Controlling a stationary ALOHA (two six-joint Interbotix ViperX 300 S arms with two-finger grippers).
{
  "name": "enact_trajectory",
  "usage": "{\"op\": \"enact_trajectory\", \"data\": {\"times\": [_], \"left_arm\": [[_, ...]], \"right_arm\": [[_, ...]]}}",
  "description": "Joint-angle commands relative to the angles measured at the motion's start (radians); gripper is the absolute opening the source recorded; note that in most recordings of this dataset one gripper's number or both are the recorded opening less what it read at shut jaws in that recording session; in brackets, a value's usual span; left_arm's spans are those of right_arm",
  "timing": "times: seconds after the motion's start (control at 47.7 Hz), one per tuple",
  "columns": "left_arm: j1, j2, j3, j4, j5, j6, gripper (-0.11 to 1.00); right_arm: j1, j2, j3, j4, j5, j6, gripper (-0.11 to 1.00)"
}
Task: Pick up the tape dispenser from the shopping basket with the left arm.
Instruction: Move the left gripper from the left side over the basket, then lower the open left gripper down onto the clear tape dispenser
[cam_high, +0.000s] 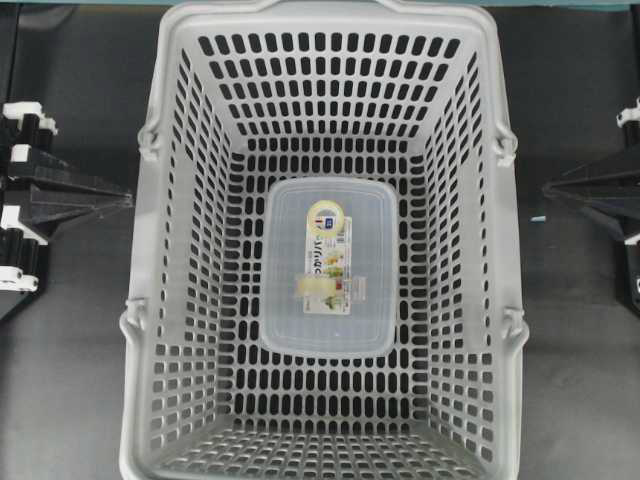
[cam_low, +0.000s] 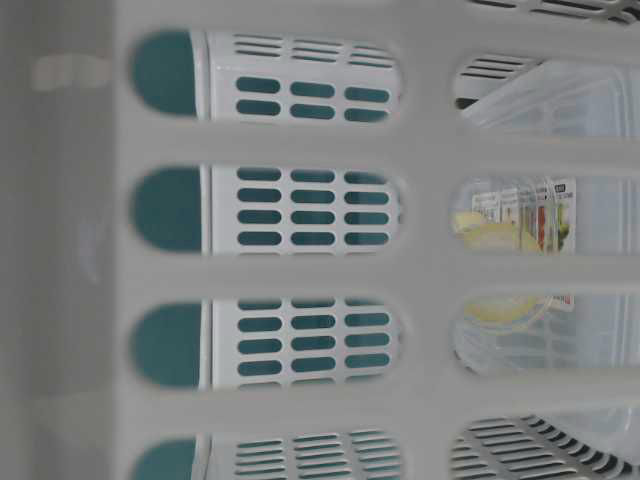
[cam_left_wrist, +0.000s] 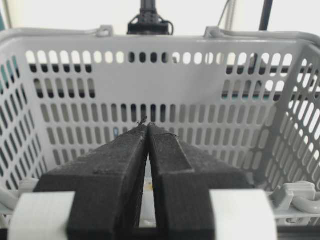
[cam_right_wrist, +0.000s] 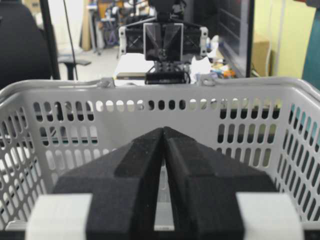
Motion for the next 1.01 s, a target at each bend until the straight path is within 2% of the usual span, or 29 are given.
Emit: {"op": "enact_trajectory", "data": {"times": [0.0,0.063,0.126,0.314,0.755,0.901,0.943,0.985], "left_arm": [[-0.009,0.021,-0.046,0.043,0.026,-0.021,0.06],[-0.011,0.035,-0.078,0.043,0.075,-0.029,0.01],[-0.011,0.052,-0.115,0.043,0.133,-0.034,0.0],[-0.015,0.14,-0.25,0.043,0.302,-0.032,0.0],[-0.032,0.494,-0.594,0.043,0.578,-0.025,0.0],[-0.037,0.601,-0.692,0.043,0.681,-0.025,0.01],[-0.037,0.627,-0.716,0.043,0.707,-0.025,0.03],[-0.035,0.652,-0.742,0.043,0.735,-0.018,0.08]], "right_arm": [[-0.009,0.006,-0.014,0.002,-0.005,0.0,0.0],[-0.009,0.002,-0.014,0.006,0.006,0.005,0.05],[-0.009,-0.003,-0.014,0.006,0.028,0.005,-0.01],[-0.011,-0.026,-0.015,0.006,0.058,0.003,-0.01],[-0.009,-0.054,-0.017,0.006,0.101,0.005,0.0],[-0.009,-0.06,-0.02,0.006,0.107,0.003,0.12],[-0.011,-0.063,-0.018,0.006,0.112,0.003,0.18],[-0.011,-0.064,-0.02,0.006,0.117,0.003,0.28]]}}
